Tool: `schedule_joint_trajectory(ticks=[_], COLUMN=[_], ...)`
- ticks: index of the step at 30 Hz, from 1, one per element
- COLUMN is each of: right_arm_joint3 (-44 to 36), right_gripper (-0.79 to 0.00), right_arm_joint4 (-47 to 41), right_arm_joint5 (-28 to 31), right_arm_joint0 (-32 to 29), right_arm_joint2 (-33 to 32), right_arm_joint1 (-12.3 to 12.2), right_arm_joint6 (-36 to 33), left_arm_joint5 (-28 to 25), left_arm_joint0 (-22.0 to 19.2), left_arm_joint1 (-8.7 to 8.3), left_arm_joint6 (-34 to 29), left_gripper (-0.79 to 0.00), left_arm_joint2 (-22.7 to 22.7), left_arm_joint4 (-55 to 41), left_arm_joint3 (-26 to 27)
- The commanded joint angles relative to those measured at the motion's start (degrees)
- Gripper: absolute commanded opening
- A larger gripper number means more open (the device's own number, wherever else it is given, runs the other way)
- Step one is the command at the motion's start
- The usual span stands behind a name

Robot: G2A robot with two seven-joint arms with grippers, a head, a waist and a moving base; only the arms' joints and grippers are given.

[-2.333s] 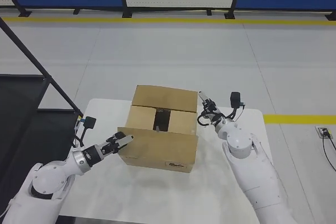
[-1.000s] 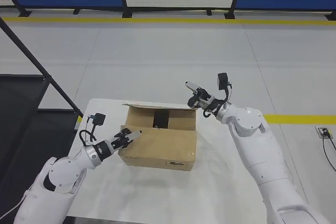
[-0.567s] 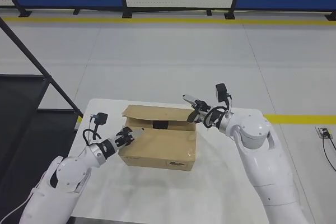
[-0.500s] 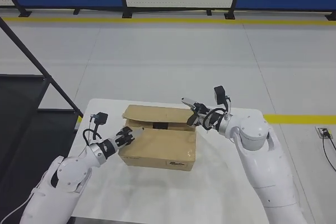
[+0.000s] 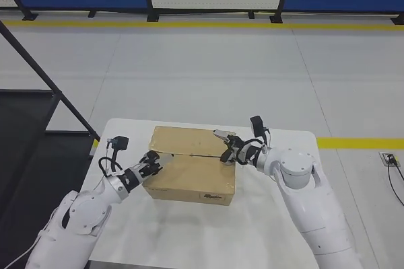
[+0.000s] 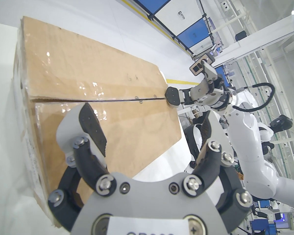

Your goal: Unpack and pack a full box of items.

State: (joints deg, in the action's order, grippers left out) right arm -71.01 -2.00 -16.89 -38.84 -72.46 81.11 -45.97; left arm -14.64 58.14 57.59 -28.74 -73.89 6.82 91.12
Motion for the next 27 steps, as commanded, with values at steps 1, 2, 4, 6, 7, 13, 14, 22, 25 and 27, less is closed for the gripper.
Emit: schedule_joint_trajectory(ticks=[1,2,4,6,7,13,14,22,25,27], right_arm_joint3=[0.0,0.2,0.5,0.7,0.8,0.7,0.7,-0.3,-1.1,-2.2], right_gripper=[0.0,0.0,0.0,0.0,0.0,0.0,0.0,0.0,0.0,0.0], right_arm_joint4=[-0.5,-0.5,-0.3,-0.3,-0.6,-1.1,-1.2,-1.1,-1.9,-2.5], right_arm_joint5=[0.7,0.9,0.9,1.0,1.1,2.4,2.4,2.8,4.8,6.3], right_arm_joint0=[-0.4,-0.5,-0.5,-0.4,-0.4,-0.8,-0.9,-1.5,-2.1,-3.0], right_arm_joint2=[0.1,0.2,0.5,0.8,0.9,1.2,1.2,1.5,1.1,0.4], right_arm_joint1=[0.0,-0.1,-0.1,-0.1,0.0,-0.1,-0.2,-0.5,-0.6,-0.7], right_arm_joint6=[0.5,0.8,1.6,2.6,2.9,4.3,4.3,4.6,5.6,6.7], left_arm_joint5=[-0.3,0.0,1.3,2.3,2.8,5.1,5.1,4.5,4.2,4.0], left_arm_joint0=[0.9,1.2,1.1,0.6,0.2,-3.2,-3.7,-5.7,-6.3,-6.6], left_arm_joint1=[-0.14,-0.16,-0.09,0.05,0.16,1.08,1.2,1.94,2.15,2.27], left_arm_joint6=[1.0,1.6,2.6,3.4,3.7,4.0,4.0,2.6,2.4,2.3], left_gripper=[0.0,0.0,0.0,0.0,0.0,0.0,0.0,0.0,0.0,0.0], left_arm_joint2=[-1.6,-2.3,-3.0,-3.0,-2.9,0.0,0.4,1.8,2.2,2.4], left_arm_joint4=[-0.6,-1.0,-1.9,-2.0,-2.3,-3.2,-3.3,-5.5,-5.5,-5.5], left_arm_joint3=[1.0,1.3,1.3,0.7,0.1,-5.2,-5.9,-9.9,-10.9,-11.3])
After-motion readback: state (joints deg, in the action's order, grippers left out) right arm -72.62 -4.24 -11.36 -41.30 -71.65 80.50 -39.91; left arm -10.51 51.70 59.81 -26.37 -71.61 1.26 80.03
